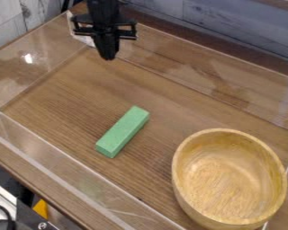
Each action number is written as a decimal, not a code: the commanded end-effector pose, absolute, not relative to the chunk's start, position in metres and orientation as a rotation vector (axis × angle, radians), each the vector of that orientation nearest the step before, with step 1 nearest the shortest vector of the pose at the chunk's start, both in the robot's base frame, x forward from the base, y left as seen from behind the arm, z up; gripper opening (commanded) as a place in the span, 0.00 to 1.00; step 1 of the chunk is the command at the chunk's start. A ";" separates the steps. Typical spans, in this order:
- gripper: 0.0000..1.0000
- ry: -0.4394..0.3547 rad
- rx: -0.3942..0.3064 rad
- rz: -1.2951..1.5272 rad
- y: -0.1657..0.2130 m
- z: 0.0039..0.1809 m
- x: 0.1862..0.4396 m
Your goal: Remove the green block from inside the brown bowl and put it on the table
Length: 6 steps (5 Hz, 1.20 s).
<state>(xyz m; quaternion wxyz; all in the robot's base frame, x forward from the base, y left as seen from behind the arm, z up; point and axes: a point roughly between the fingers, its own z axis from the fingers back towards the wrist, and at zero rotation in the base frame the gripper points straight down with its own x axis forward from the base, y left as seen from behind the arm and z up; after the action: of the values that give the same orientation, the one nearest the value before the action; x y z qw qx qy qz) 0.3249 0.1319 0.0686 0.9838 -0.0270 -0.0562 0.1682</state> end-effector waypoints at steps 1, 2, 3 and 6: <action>0.00 -0.169 -0.027 0.386 0.133 0.082 0.340; 0.00 -0.161 -0.021 0.396 0.136 0.064 0.348; 0.00 -0.153 -0.015 0.400 0.135 0.049 0.353; 0.00 -0.129 -0.022 0.278 0.129 0.046 0.353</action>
<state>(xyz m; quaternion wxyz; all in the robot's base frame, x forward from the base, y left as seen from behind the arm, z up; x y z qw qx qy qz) 0.3417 0.1293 0.0293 0.9886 -0.0188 -0.0359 0.1451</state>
